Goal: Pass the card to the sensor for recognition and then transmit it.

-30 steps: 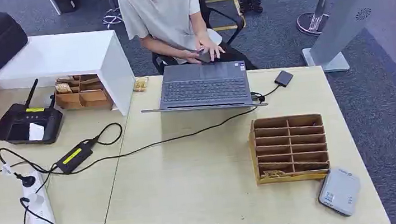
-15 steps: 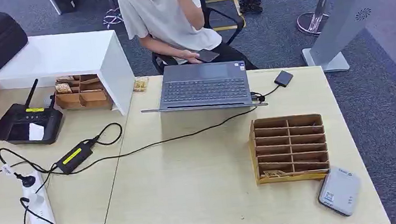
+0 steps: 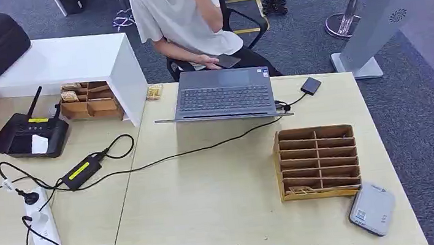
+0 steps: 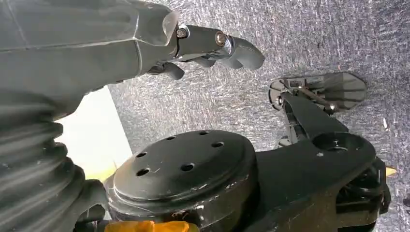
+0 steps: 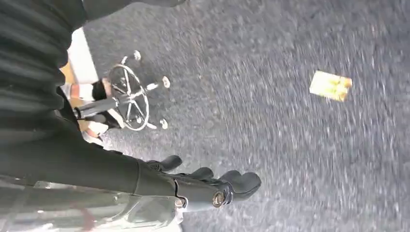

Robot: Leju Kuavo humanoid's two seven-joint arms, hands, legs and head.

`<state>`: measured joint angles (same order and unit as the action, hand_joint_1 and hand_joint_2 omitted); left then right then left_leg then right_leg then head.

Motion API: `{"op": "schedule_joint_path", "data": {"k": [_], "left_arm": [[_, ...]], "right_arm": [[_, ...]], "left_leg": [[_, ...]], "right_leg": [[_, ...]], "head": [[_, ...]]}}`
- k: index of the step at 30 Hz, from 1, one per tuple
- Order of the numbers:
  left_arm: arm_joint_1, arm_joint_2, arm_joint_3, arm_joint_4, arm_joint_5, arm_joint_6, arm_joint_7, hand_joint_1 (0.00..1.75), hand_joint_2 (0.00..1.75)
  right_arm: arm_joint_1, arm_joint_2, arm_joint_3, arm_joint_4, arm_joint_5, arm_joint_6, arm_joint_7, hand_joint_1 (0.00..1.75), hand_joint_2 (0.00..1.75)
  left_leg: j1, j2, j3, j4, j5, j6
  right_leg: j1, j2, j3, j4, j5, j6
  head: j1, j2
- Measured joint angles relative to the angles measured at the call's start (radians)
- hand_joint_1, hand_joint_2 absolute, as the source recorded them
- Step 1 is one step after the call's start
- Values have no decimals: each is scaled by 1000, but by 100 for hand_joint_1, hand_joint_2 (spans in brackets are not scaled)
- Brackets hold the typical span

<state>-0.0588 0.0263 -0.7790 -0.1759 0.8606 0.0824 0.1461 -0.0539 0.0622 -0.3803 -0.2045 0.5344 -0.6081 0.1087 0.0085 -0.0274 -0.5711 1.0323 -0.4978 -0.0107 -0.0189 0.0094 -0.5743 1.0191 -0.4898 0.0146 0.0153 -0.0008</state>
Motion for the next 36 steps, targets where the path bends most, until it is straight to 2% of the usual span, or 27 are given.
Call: {"op": "schedule_joint_path", "data": {"k": [3, 8, 10, 14, 18, 20, 21, 22, 24, 27, 36], "left_arm": [[0, -1, 0, 0, 3, 2, 0, 0, 175], [0, -3, 0, 0, 16, 7, 0, 0, 175], [1, -4, 0, 0, 24, 8, -4, 0, 175], [5, -2, 0, 2, 33, 5, -20, 0, 175], [6, 3, 0, 8, 36, -8, -37, 0, 175], [9, 10, 0, 8, 37, -20, -47, 0, 175], [10, 11, 0, 9, 37, -25, -53, 0, 175], [10, 13, 0, 10, 39, -30, -56, 0, 175], [11, 18, 0, 10, 41, -38, -63, 0, 175], [11, 18, 0, 10, 42, -38, -66, 0, 175], [11, 18, 0, 10, 43, -41, -71, 0, 175]], "right_arm": [[2, -3, -11, 0, 0, -10, -6, 0, 175], [5, -7, -29, -2, 6, -74, -56, 0, 175], [12, -34, -47, -4, 11, -66, -65, 0, 175], [40, -161, -93, -4, -4, 53, -83, 0, 175], [85, -324, -131, -2, -24, 189, -93, 0, 175], [107, -425, -152, -2, -41, 295, -100, 0, 175], [115, -457, -159, -2, -45, 344, -100, 0, 175], [122, -508, -171, -2, -50, 389, -102, 0, 175], [126, -563, -188, -4, -48, 411, -101, 0, 175], [126, -605, -198, -4, -40, 409, -98, 0, 175], [124, -640, -210, -4, -23, 383, -92, 0, 175]], "left_leg": [[0, 0, 0, 0, 0, 0], [0, 0, 0, 0, 0, 0], [0, 0, 0, 0, 0, 0], [-2, -1, 0, 0, -1, 2], [-7, 0, 0, 1, -3, 5], [-8, 0, 0, 1, -4, 7], [-9, 1, 0, 1, -4, 7], [-10, 0, 0, 1, -4, 8], [-9, 2, 1, 1, -4, 8], [-8, 3, 2, 1, -5, 8], [-7, 3, 2, 1, -5, 8]], "right_leg": [[0, 0, 0, 0, 0, 0], [0, 0, 0, 0, 0, 0], [-1, 0, 0, 0, 0, 0], [-3, 0, 1, -1, 0, 1], [-7, -1, 1, -2, -1, 4], [-7, 0, 1, -2, -1, 4], [-9, 0, 1, -2, -1, 5], [-9, 0, 1, -2, -2, 6], [-8, 2, 1, -2, -2, 6], [-7, 2, 1, -2, -2, 6], [-7, 2, 1, -1, -2, 6]], "head": [[0, 0], [0, 0], [0, 0], [0, 0], [-1, 0], [1, 0], [3, 0], [0, 0], [1, 0], [0, 0], [0, 0]]}}
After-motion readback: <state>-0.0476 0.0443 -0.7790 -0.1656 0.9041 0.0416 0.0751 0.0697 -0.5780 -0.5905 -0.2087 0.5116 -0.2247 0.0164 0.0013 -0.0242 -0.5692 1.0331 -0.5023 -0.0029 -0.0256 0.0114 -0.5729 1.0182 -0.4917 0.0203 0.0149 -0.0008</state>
